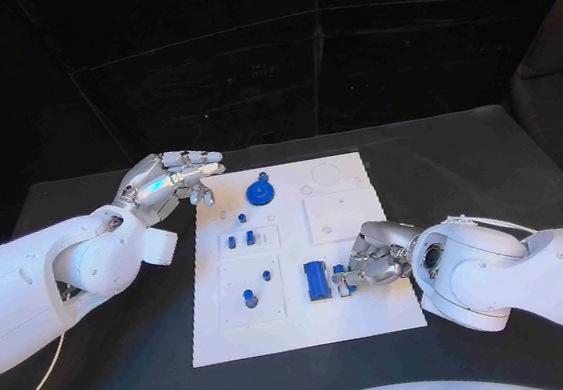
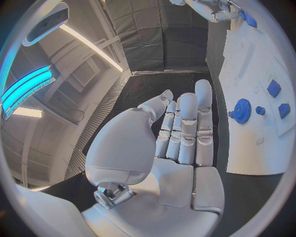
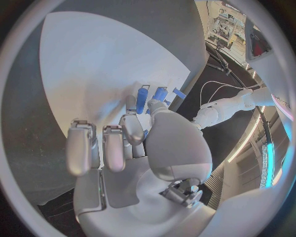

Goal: Assemble the parts on the task board

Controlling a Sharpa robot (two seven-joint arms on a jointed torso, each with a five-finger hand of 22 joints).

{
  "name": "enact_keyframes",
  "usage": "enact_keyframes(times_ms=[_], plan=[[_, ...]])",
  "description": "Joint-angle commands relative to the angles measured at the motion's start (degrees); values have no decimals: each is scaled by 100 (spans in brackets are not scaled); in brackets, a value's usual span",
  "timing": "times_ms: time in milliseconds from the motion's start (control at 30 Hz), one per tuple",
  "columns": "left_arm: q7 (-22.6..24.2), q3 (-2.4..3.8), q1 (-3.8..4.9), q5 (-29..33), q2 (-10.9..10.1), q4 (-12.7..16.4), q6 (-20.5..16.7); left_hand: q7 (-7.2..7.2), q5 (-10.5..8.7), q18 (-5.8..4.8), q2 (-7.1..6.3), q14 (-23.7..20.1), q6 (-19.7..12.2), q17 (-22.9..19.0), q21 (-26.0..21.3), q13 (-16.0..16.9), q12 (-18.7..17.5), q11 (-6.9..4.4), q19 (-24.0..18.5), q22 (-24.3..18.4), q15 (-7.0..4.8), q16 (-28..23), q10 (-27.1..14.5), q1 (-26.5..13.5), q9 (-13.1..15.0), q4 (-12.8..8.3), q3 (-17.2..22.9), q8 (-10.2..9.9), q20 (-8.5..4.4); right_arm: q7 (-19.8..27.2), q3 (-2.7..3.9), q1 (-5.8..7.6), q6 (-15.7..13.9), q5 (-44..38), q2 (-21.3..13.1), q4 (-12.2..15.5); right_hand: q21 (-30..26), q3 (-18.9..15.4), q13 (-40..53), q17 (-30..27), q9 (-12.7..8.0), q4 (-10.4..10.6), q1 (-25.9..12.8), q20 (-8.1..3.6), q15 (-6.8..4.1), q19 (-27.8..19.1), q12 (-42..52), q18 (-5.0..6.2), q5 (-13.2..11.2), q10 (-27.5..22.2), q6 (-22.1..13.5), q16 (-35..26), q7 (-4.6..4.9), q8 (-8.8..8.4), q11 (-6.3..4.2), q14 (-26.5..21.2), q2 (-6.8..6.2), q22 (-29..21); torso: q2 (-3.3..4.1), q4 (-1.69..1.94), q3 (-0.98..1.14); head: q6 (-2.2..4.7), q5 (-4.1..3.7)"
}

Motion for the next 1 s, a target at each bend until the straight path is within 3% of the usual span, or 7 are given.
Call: enact_keyframes(times_ms=[33,100,233,533,1000], plan=[[17,4,7,18,-4,13,73,19,-4,78,5,-43,0,-9,-35,-2,22,15,-21,-9,-6,-17,-35,-39,-6,7,-35,-39,12,18,1,6,-2,-29,4,12,31,-151,7,719,11,-27,-204,-55,-36,162,-38,-50,-543,50,44,37,2,-26,1,456,50,311,-3,2,0,-10,-8],[15,4,7,18,-5,11,72,19,-4,78,5,-43,0,-9,-35,-2,22,15,-21,-9,-6,-17,-35,-39,-6,7,-35,-39,12,35,1,6,6,-31,4,19,33,-249,12,723,17,-22,-327,-57,-37,163,-37,-51,-855,53,47,38,-2,-28,3,457,71,317,-4,2,1,-11,-6],[10,4,7,18,-6,11,73,19,-4,78,5,-43,0,-9,-35,-2,22,15,-21,-9,-6,-17,-35,-39,-6,7,-35,-39,12,64,1,6,2,-34,-4,40,34,-386,23,733,27,20,-438,-53,-38,164,-33,-51,-1054,59,49,42,2,-32,1,458,96,321,-2,-1,2,-6,-10],[5,4,7,18,-20,7,79,19,-4,78,5,-43,0,-9,-35,-2,22,15,-21,-9,-6,-17,-35,-39,-6,7,-35,-39,12,153,1,6,-80,-35,-100,154,47,-450,41,758,39,22,-497,-53,-39,173,-15,-56,-1030,70,61,55,-3,-30,-4,464,202,345,-6,-8,4,-9,-6],[5,4,7,18,-13,-5,86,18,-3,77,10,-49,-4,-28,-43,-2,22,16,-18,-15,-4,-19,-41,-52,-6,14,-49,-42,15,226,2,7,-149,-81,-294,154,52,-551,86,766,55,-16,-343,-56,-40,177,23,-58,-767,83,47,58,-1,-49,-4,465,297,358,-9,6,-5,17,-39]])
